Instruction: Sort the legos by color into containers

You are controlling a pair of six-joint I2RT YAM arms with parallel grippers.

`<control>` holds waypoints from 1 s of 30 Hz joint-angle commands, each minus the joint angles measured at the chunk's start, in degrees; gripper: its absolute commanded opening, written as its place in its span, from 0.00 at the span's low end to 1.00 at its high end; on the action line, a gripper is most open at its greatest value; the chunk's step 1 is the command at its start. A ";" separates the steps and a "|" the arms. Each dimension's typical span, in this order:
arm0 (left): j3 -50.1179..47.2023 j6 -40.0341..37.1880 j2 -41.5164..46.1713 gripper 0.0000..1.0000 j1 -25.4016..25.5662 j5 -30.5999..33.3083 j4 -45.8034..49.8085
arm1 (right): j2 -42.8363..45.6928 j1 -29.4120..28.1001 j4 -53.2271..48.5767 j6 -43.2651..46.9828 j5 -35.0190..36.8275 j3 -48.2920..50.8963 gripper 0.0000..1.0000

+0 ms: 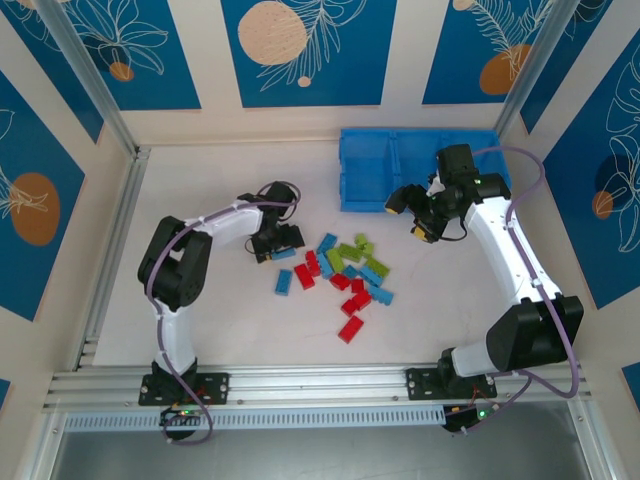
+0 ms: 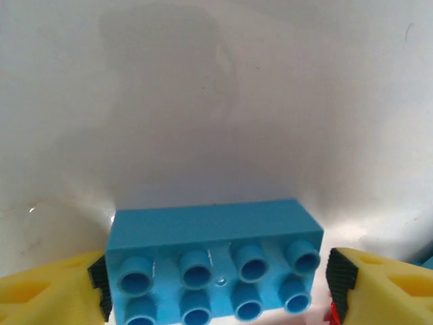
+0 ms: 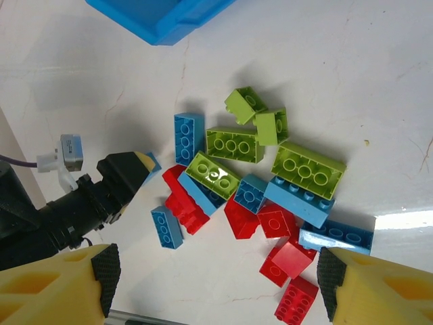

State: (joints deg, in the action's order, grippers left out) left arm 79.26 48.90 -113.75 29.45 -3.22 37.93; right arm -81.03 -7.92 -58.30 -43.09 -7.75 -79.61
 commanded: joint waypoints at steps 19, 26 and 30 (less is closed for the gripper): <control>42.10 -4.12 -9.43 0.54 6.63 -4.03 4.36 | 0.19 -2.62 -1.12 -4.29 1.84 -5.65 0.79; 65.95 -1.31 -29.06 0.54 6.99 -4.24 -7.55 | 1.13 -2.62 -2.63 -4.28 2.84 -6.29 0.79; 77.40 3.92 -38.06 0.57 6.91 -8.29 -14.34 | 3.71 -2.61 -2.94 -5.02 4.26 -4.98 0.79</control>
State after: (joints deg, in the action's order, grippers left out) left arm 150.98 48.80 -148.11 36.75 -8.38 29.47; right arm -80.93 -10.17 -59.59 -46.83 -4.58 -84.18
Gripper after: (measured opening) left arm 0.575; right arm 0.792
